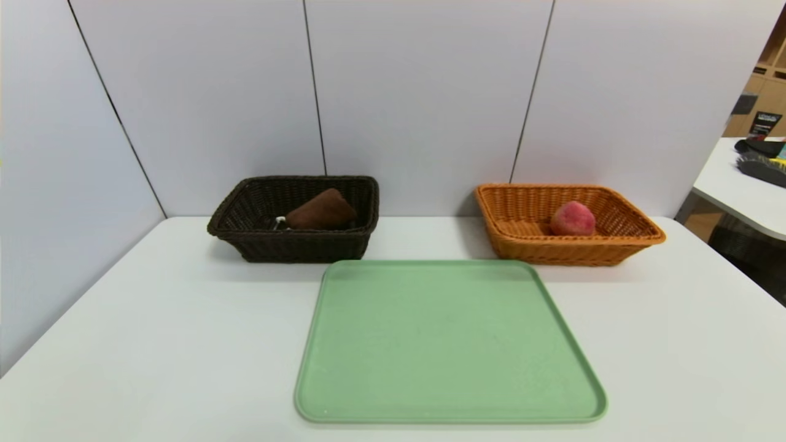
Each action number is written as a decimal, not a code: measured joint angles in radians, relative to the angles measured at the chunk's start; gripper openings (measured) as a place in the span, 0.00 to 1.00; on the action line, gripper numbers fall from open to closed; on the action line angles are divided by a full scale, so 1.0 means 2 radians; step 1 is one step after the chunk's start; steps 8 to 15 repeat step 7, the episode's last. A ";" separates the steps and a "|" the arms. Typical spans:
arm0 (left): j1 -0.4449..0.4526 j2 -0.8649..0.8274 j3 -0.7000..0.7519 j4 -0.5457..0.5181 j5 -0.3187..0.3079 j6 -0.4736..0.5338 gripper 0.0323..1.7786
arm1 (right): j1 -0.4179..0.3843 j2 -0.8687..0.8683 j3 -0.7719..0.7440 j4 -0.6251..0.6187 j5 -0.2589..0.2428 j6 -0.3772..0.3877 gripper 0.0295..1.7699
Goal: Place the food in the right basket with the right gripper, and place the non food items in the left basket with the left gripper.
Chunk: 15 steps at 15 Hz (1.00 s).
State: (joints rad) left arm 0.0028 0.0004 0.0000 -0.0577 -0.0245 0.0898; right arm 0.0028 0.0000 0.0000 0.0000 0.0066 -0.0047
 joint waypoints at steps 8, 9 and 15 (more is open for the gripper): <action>0.000 0.000 0.000 0.000 0.000 0.000 0.95 | 0.000 0.000 0.000 -0.001 -0.002 0.002 0.96; 0.000 0.000 0.000 0.000 0.000 0.000 0.95 | 0.000 0.000 0.000 -0.001 -0.002 0.002 0.96; 0.000 0.000 0.000 0.000 0.000 0.000 0.95 | 0.000 0.000 0.000 -0.001 -0.002 0.002 0.96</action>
